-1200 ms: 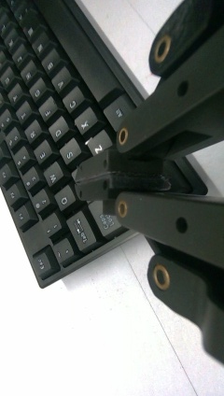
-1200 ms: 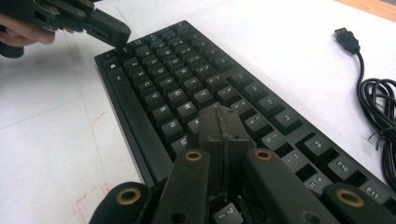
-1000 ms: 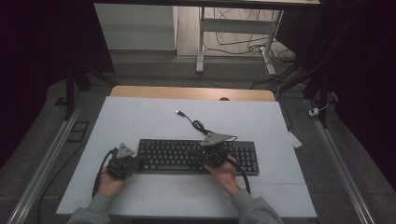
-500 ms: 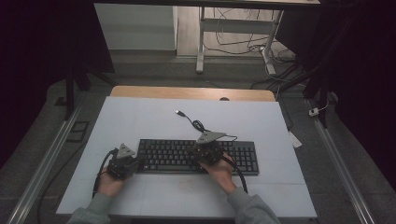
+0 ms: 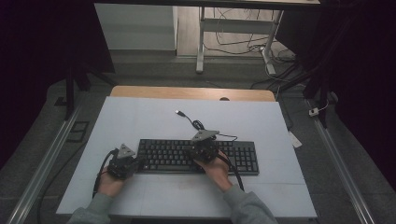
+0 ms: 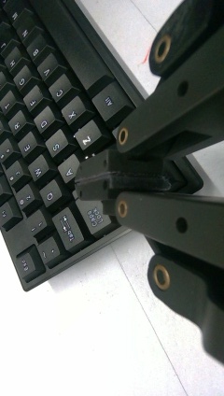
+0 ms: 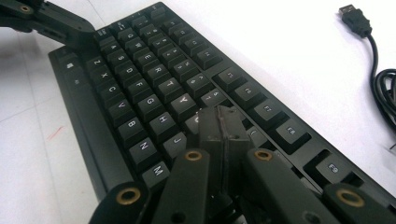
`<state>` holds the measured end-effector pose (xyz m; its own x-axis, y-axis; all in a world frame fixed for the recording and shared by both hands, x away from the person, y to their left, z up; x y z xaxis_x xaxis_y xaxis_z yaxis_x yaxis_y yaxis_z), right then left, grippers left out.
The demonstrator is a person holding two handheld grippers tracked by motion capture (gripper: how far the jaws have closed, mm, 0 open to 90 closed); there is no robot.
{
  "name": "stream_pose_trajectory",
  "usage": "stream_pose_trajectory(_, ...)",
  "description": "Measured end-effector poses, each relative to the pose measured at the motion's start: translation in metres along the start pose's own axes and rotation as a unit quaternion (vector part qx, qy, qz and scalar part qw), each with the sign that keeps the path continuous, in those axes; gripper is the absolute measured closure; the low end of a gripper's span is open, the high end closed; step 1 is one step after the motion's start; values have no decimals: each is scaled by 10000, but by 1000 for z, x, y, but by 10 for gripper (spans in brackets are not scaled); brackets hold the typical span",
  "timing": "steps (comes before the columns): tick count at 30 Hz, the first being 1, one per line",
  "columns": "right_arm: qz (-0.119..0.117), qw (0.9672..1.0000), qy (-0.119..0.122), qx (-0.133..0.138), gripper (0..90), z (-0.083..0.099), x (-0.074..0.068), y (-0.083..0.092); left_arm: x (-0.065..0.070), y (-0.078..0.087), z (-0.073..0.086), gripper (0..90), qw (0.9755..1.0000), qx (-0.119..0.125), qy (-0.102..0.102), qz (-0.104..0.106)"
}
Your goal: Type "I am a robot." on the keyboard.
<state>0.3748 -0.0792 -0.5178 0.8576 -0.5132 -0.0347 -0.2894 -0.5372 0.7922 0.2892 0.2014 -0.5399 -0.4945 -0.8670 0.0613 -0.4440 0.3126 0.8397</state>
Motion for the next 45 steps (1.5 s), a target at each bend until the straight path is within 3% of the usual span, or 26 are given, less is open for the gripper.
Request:
stream_pose_trajectory(7, 160, 9998, 23, -125, 895, -4, 1, -6, 0, 0, 0, 889, 10000, 0, 7, -1)
stream_pose_trajectory(23, 225, 9993, 20, -303, 896, -3, 1, -11, 0, 0, 0, 889, 10000, 2, 19, 5)
stream_pose_trajectory(28, 221, 9995, 50, -224, 897, -4, 0, -10, 0, 0, 0, 889, 10000, 3, 20, 6)
stream_pose_trajectory(32, 213, 9997, 29, 110, 897, -7, -1, 3, 0, 0, 0, 889, 10000, 22, 31, -13)
stream_pose_trajectory(45, 136, 9998, -38, 160, 896, 1, 7, 17, -1, 9, 0, 872, 9995, 291, 144, -3)
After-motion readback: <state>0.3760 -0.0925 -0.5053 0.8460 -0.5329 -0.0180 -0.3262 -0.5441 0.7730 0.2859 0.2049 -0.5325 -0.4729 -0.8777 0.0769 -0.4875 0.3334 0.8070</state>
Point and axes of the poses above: each handheld gripper's, and its own axes: y roughly backward along the jaws, z roughly out of its underside, x roughly to its right, the point moved 1 cm from there along -y, roughly forward along the jaws, and after that the axes turned 13 degrees about -x, right-handed, at the moved point
